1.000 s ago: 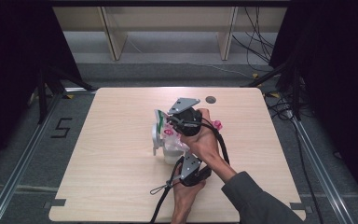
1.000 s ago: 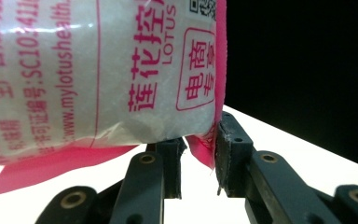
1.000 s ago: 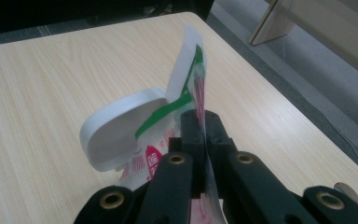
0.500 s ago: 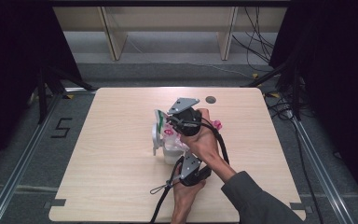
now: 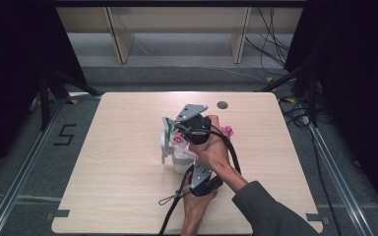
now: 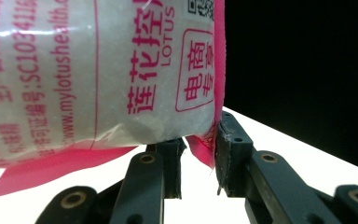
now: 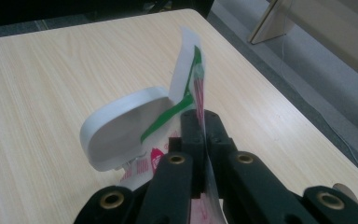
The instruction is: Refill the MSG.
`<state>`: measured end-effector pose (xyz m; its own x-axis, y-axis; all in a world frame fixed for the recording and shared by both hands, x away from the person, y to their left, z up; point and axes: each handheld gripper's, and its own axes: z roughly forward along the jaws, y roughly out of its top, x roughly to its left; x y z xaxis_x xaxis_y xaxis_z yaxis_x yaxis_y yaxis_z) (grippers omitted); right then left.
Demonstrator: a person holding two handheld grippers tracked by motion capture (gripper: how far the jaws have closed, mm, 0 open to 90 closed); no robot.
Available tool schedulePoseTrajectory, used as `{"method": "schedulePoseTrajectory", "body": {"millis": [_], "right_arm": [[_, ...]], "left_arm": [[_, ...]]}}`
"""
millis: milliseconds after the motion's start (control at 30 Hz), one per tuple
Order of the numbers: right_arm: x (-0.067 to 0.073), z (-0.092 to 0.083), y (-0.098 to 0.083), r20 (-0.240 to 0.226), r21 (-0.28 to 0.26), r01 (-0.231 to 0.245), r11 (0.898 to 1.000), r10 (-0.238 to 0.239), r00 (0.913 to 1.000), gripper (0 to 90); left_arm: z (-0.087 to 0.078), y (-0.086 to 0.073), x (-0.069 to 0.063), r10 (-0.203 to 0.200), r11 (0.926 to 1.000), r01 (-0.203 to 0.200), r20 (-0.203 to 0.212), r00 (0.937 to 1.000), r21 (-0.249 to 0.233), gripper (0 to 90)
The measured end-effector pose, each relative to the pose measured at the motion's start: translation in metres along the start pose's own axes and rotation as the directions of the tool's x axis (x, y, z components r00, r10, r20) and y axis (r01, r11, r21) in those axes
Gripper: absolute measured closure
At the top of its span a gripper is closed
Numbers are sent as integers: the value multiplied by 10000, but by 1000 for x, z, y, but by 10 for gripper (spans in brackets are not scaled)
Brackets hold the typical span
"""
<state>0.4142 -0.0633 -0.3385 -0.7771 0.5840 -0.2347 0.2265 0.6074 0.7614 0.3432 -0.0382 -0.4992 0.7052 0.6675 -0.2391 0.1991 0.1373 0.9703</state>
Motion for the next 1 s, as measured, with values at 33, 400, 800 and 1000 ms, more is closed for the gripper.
{"method": "schedulePoseTrajectory", "body": {"millis": [33,400,800,1000], "right_arm": [[0,-1,0,-57,11,-117,9999,117,9999,900],[0,0,-2,-12,51,-58,10000,58,10000,900],[-1,-1,0,8,-98,-145,9998,145,9999,900],[0,0,0,82,-75,103,9999,-102,9999,900]], "left_arm": [[-2,0,3,386,9987,-385,-9,9993,346,732],[2,-1,-1,-224,9997,224,4,9997,-132,733],[-6,1,7,812,9945,-802,-116,9966,676,734],[-3,0,3,358,9990,-358,5,9994,259,734]]}}
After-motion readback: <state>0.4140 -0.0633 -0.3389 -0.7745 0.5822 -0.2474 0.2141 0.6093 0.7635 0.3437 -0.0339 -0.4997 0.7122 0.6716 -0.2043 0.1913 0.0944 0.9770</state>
